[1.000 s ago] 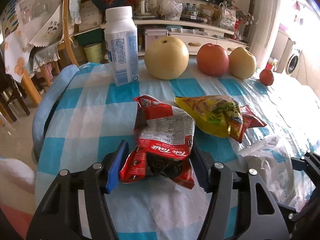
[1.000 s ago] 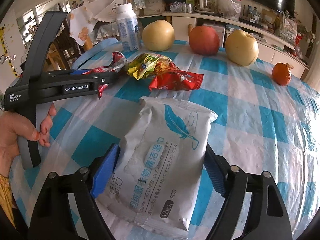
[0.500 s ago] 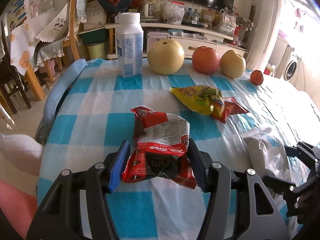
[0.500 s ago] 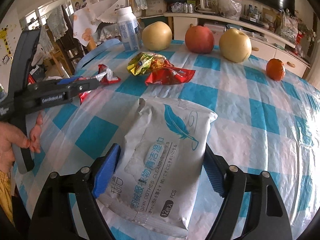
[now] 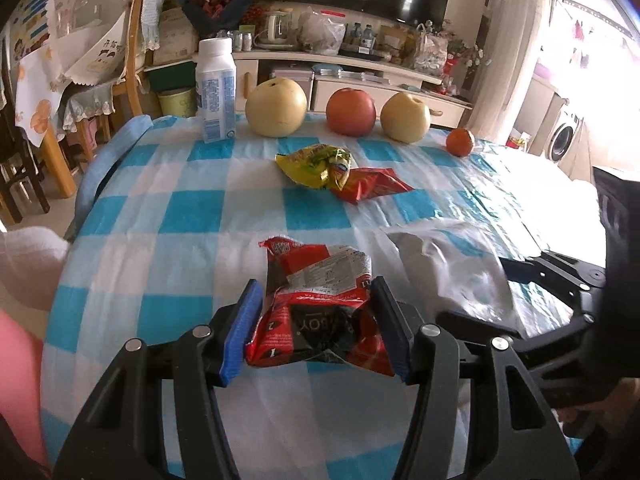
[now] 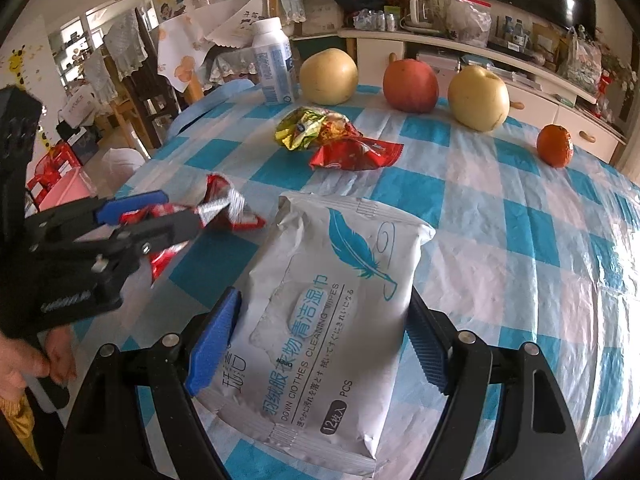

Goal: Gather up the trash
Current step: 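Lift the red wrapper with the left tool while the right tool lifts the wipes pack toward the bucket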

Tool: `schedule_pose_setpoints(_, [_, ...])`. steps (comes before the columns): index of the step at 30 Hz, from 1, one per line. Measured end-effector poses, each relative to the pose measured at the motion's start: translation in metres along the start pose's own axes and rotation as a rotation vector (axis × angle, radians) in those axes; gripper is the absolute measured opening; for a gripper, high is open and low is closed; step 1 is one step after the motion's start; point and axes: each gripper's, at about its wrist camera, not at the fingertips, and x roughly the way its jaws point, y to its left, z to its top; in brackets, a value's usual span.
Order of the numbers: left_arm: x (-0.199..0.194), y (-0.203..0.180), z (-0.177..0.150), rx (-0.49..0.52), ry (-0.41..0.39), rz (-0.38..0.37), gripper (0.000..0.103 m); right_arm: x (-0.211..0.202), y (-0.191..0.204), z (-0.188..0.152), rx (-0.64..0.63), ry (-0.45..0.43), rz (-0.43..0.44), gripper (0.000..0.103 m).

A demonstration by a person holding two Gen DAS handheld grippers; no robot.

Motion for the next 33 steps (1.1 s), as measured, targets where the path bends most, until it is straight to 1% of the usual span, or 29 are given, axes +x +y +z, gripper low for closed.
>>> schedule_pose_setpoints(2, [-0.007,0.002,-0.004,-0.012,-0.005,-0.005,0.055,-0.001,0.002,-0.001,0.004,0.001,0.017,0.080])
schedule_pose_setpoints(4, [-0.018,0.005,-0.010,-0.031,-0.014,-0.008,0.050,-0.001,0.004,-0.001,-0.001,-0.001,0.029,0.080])
schedule_pose_setpoints(8, [-0.029,0.009,-0.018,-0.053,-0.018,-0.001,0.049,-0.001,0.013,-0.003,-0.028,-0.004,0.033,0.080])
schedule_pose_setpoints(14, [-0.035,0.011,-0.026,-0.043,-0.005,0.027,0.049,0.003,0.027,-0.010,-0.067,0.014,0.033,0.080])
schedule_pose_setpoints(15, [-0.036,0.013,-0.027,-0.047,-0.003,0.029,0.050,0.003,0.030,-0.012,-0.074,0.019,0.032,0.080])
schedule_pose_setpoints(18, [-0.038,0.025,-0.028,-0.069,0.014,0.050,0.064,0.007,0.037,-0.014,-0.092,0.030,0.024,0.080])
schedule_pose_setpoints(20, [-0.037,0.031,-0.029,-0.081,0.027,0.049,0.069,0.008,0.040,-0.015,-0.095,0.032,0.025,0.080])
schedule_pose_setpoints(21, [-0.036,0.032,-0.030,-0.083,0.031,0.051,0.074,0.008,0.040,-0.014,-0.092,0.033,0.029,0.081])
schedule_pose_setpoints(24, [-0.033,0.033,-0.029,-0.081,0.038,0.040,0.079,0.009,0.038,-0.014,-0.075,0.042,0.037,0.081])
schedule_pose_setpoints(25, [-0.031,0.033,-0.028,-0.082,0.038,0.039,0.082,0.008,0.037,-0.014,-0.070,0.043,0.039,0.082])
schedule_pose_setpoints(26, [-0.029,0.033,-0.027,-0.084,0.041,0.035,0.084,0.008,0.036,-0.014,-0.065,0.045,0.042,0.083])
schedule_pose_setpoints(28, [-0.023,0.031,-0.027,-0.083,0.060,0.029,0.085,0.006,0.034,-0.016,-0.051,0.052,0.049,0.089])
schedule_pose_setpoints(30, [-0.016,0.027,-0.028,-0.070,0.084,0.035,0.085,0.004,0.033,-0.017,-0.046,0.055,0.055,0.089])
schedule_pose_setpoints(33, [-0.005,0.021,-0.031,-0.037,0.123,0.079,0.085,0.004,0.032,-0.018,-0.035,0.069,0.074,0.089])
